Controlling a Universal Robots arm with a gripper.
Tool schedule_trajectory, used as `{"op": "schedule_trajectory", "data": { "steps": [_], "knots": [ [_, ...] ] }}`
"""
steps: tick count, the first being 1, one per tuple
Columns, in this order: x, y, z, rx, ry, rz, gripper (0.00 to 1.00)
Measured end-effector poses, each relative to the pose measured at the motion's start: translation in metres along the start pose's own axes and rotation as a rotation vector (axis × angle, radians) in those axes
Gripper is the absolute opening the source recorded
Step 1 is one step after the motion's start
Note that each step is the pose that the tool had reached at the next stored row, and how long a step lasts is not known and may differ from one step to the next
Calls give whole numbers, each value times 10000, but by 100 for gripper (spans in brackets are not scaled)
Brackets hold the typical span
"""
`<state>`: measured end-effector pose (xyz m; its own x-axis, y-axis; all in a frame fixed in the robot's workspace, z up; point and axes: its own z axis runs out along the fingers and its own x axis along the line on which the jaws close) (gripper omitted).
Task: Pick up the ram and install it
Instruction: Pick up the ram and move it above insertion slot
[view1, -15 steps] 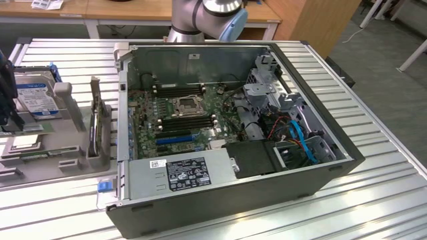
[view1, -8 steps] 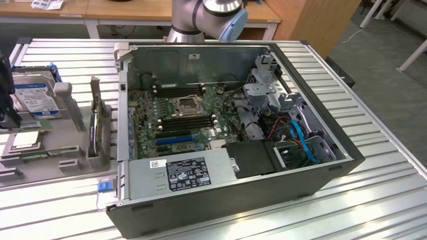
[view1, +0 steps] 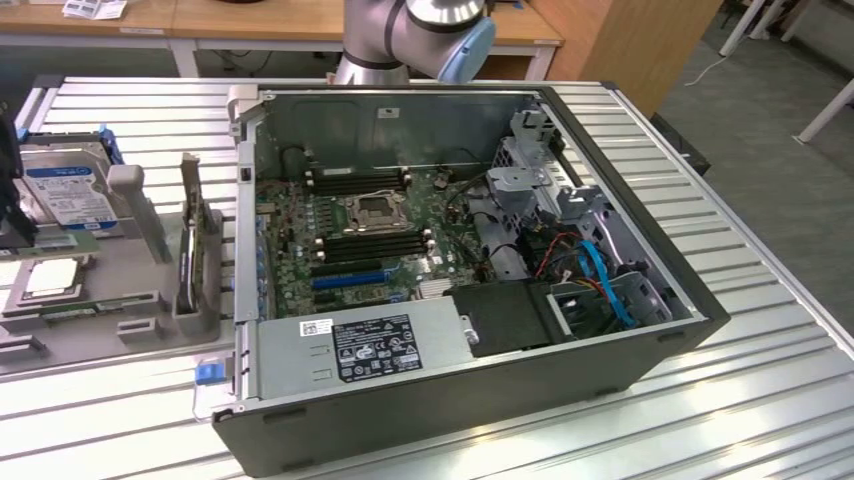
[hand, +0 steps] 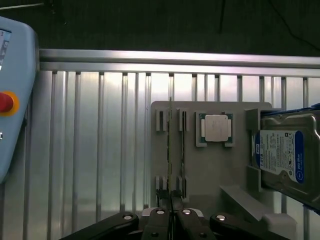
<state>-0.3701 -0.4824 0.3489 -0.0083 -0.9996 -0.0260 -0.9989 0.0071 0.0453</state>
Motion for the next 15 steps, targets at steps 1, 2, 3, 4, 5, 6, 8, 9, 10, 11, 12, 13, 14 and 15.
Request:
{"op": "schedule_trajectory", "data": {
  "steps": [1, 2, 3, 4, 5, 6, 8, 9, 10, 11, 12, 13, 14, 15],
  "knots": [
    [0, 1, -15, 0, 0, 0, 11],
    [-1, 1, -30, 0, 0, 0, 11],
    [-1, 1, -45, 0, 0, 0, 11],
    [-2, 2, -59, 1, -1, 0, 11],
    [-2, 2, -74, 0, 0, 1, 11],
    [-2, 2, -89, 0, 0, 0, 11],
    [-3, 3, -118, 0, -1, 0, 11],
    [-4, 4, -135, 0, 0, 1, 11],
    [-4, 4, -150, 1, -1, 0, 11],
    [-4, 4, -166, 0, 0, 1, 11],
    [-5, 5, -179, 1, -1, 0, 11],
    [-5, 5, -196, -1, 0, 0, 11],
    [-5, 5, -210, 0, 0, 0, 11],
    [-6, 6, -226, 0, 0, 0, 11]
  ]
}}
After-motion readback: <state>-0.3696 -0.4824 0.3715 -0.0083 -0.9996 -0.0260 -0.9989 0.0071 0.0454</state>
